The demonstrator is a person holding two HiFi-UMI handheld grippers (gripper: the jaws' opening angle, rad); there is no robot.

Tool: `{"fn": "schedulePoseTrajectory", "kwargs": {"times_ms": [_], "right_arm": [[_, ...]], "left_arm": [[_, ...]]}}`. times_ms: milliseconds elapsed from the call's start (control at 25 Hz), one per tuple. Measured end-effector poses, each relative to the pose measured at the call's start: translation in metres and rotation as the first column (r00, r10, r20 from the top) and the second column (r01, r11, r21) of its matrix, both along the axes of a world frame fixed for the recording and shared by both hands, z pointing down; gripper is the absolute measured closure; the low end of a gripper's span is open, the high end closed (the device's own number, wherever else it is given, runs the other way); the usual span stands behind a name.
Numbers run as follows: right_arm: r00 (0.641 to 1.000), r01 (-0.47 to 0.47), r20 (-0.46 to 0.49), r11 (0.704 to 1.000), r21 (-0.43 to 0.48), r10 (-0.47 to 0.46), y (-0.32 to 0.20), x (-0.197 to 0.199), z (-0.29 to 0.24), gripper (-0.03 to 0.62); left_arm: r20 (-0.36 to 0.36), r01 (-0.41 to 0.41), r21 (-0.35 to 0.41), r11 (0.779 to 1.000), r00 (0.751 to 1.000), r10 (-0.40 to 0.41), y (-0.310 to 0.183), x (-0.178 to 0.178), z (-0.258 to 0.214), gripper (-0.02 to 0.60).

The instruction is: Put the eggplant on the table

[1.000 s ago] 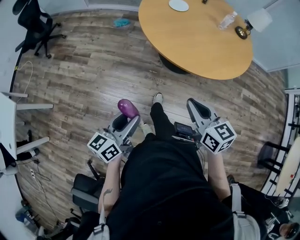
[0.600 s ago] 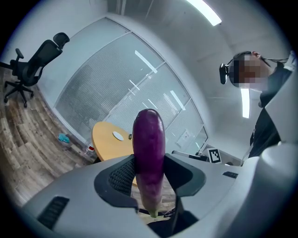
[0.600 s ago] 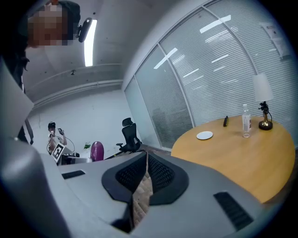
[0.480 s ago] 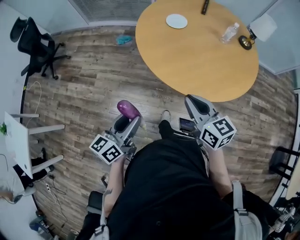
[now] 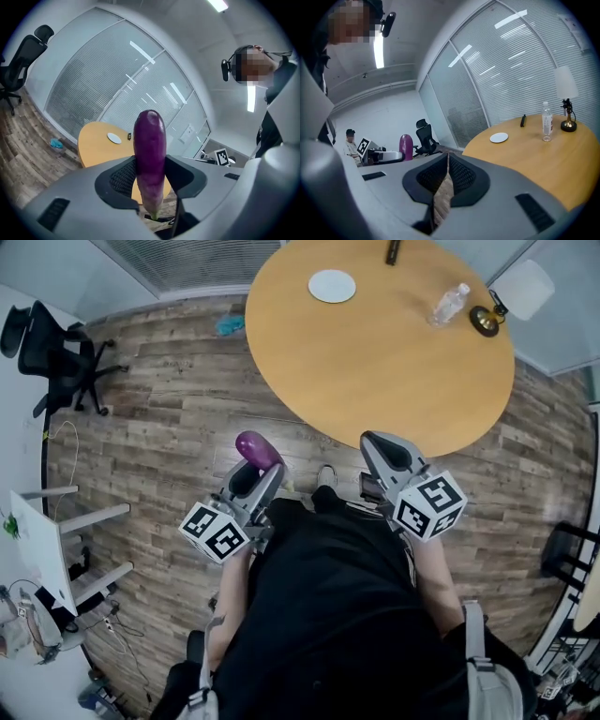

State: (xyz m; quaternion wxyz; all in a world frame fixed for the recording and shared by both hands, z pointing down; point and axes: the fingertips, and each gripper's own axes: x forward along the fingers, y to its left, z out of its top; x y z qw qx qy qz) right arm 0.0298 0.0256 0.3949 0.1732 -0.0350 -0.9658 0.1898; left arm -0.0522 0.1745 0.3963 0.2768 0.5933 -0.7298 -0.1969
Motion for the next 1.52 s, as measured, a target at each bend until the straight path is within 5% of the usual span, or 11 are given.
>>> {"fn": "schedulePoseTrajectory", "kwargs": {"times_ms": [520,800,1120,1520], "right_arm": [[0.990,-0.139,-0.004,0.990,-0.037,0.139,-0.032,0.005,0.005,0.572],[0.953,-0.303,-0.018,0.952,-0.049,0.302,-0.066,-0.005,0.008,0.572],[0.868,-0.497,-0.023,0.867,-0.039,0.496,-0.107,-0.052,-0.005,0.572],[0.798,-0.602,-0.043,0.799,-0.015,0.601,-0.115,-0.115,-0.009,0.572]], "left_arm": [[0.004,-0.222,-0.064,0.973,0.975,0.223,-0.073,-0.006,0.012,0.382],[0.033,-0.365,-0.095,0.926,0.929,0.369,-0.130,-0.045,0.018,0.382],[-0.079,-0.509,-0.101,0.855,0.860,0.504,-0.195,-0.124,0.035,0.382],[0.080,-0.589,-0.279,0.759,0.773,0.629,-0.268,-0.221,0.061,0.382]]}}
